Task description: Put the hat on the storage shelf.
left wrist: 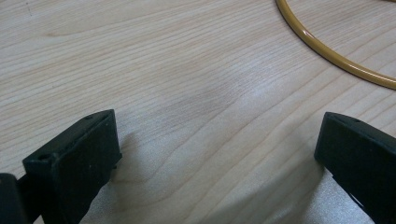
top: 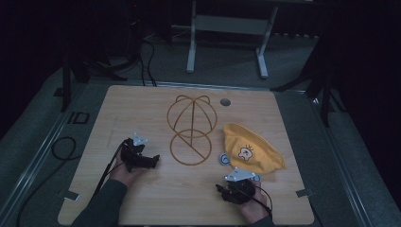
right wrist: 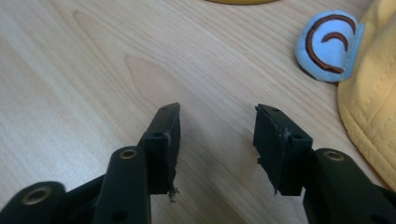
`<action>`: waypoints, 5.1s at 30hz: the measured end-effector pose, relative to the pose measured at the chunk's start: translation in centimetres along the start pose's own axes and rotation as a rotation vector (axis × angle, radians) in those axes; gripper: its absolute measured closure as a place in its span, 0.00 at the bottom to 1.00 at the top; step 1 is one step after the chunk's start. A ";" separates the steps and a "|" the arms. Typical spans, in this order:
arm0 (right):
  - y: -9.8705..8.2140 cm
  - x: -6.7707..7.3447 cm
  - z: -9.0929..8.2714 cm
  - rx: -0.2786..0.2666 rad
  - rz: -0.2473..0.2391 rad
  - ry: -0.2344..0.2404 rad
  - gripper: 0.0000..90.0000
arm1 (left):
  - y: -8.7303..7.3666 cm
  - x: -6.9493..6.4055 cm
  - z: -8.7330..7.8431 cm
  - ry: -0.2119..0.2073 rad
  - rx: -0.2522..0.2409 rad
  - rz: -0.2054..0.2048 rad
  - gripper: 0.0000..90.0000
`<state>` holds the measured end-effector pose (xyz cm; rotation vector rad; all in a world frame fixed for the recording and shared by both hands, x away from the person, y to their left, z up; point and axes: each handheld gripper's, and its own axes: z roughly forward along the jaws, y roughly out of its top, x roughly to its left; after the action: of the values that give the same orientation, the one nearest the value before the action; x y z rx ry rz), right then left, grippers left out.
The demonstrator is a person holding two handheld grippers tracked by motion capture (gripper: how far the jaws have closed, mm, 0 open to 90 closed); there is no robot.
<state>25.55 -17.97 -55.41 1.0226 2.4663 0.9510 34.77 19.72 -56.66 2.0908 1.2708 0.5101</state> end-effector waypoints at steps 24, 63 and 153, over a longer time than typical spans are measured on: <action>0.2 0.4 -0.6 0.028 -0.031 -0.020 0.91 | 0.0 0.0 0.0 0.000 0.000 0.000 0.00; -3.0 -6.3 -5.2 0.075 -0.011 -0.189 0.82 | 0.0 0.0 0.0 0.000 0.000 0.000 0.00; 7.9 -8.6 -11.0 -0.178 0.040 -0.233 0.94 | 0.0 0.0 0.0 0.000 -0.002 -0.003 0.00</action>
<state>30.10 -25.02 -41.77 1.0597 2.1388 0.9833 34.76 19.70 -56.66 2.0867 1.2724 0.5099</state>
